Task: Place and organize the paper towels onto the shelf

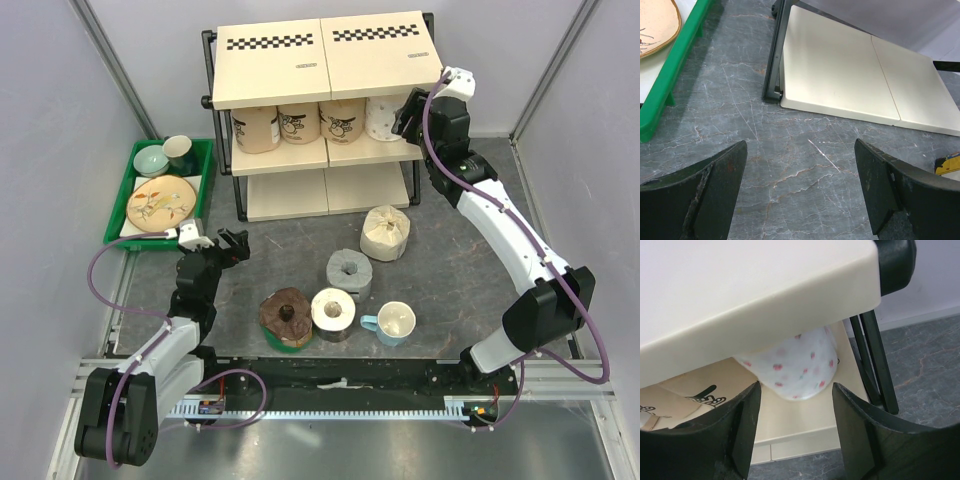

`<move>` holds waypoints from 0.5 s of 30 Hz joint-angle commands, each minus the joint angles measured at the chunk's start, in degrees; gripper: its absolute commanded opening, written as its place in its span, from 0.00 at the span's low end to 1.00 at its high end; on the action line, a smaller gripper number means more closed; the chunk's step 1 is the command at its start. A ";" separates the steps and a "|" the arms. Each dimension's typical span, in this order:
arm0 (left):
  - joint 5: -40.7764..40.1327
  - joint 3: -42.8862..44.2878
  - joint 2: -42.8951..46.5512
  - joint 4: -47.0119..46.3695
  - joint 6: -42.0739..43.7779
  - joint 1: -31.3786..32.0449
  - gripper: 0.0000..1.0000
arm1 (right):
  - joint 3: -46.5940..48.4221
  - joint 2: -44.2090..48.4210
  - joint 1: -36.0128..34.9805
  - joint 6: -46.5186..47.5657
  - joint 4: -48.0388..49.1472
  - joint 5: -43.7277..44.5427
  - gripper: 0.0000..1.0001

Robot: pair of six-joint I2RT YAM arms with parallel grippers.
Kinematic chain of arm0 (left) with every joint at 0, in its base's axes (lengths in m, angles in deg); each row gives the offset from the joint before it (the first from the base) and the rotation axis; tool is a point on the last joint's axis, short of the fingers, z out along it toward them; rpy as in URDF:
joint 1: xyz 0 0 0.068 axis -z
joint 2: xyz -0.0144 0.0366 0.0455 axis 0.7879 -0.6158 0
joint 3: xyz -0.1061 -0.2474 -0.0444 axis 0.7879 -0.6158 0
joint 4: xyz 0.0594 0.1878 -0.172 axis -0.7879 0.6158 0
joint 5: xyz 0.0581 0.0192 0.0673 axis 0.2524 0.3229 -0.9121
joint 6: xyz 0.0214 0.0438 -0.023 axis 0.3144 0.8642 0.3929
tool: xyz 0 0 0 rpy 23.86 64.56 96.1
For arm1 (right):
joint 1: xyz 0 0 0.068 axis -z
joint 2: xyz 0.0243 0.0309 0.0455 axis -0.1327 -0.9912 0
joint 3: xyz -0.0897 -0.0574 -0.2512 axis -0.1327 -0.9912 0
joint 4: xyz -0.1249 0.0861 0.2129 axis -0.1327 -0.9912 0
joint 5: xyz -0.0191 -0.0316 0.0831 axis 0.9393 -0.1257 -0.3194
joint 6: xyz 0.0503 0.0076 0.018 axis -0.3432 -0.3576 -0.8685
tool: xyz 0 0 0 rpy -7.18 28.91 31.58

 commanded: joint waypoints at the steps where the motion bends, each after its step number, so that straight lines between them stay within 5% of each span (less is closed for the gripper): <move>1: -0.79 0.76 0.28 -2.05 -1.37 -0.01 0.95 | 1.10 2.13 0.19 0.06 2.40 -0.28 0.67; 15: -0.79 0.67 0.37 -2.05 -1.45 -0.01 0.95 | -6.88 8.89 0.18 -1.60 1.70 -2.99 0.70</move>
